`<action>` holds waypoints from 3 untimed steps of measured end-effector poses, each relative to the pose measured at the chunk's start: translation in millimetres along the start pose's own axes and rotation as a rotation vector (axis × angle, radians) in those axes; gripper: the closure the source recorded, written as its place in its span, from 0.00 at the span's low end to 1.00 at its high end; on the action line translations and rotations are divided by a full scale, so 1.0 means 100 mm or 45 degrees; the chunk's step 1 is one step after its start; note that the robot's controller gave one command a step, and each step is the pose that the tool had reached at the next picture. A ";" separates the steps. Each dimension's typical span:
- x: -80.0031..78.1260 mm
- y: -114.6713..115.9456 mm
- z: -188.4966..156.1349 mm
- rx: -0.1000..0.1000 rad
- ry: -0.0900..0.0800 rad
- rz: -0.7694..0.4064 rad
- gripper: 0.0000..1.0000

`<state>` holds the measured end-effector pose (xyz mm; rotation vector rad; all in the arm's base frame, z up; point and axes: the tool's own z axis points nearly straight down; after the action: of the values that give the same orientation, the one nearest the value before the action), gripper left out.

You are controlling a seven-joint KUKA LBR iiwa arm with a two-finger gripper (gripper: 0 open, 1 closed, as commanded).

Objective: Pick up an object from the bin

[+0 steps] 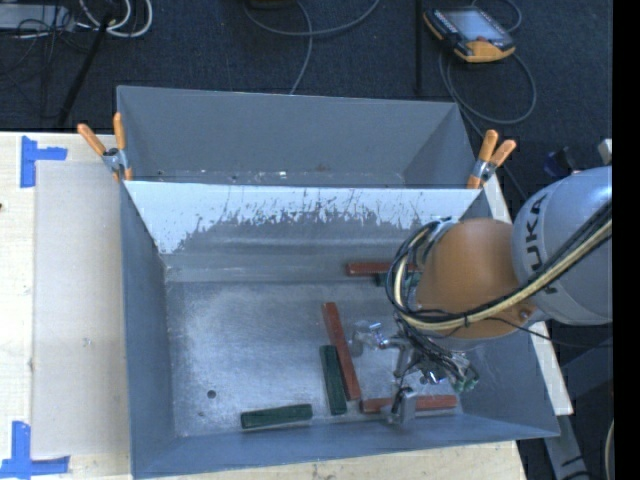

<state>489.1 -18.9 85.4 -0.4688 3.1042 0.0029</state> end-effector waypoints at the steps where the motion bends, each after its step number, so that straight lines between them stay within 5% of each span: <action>1: 0.13 -0.05 0.09 0.007 -0.020 0.030 0.00; 2: 0.05 0.24 0.09 0.011 -0.027 -0.036 0.00; 3: -0.24 -0.55 -0.19 0.009 -0.006 0.088 0.00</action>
Offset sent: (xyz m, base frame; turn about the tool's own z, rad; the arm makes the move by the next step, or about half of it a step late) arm -0.0161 -0.0101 -0.0116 0.0252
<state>528.7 -64.7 104.5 -0.3609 3.1132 -0.0074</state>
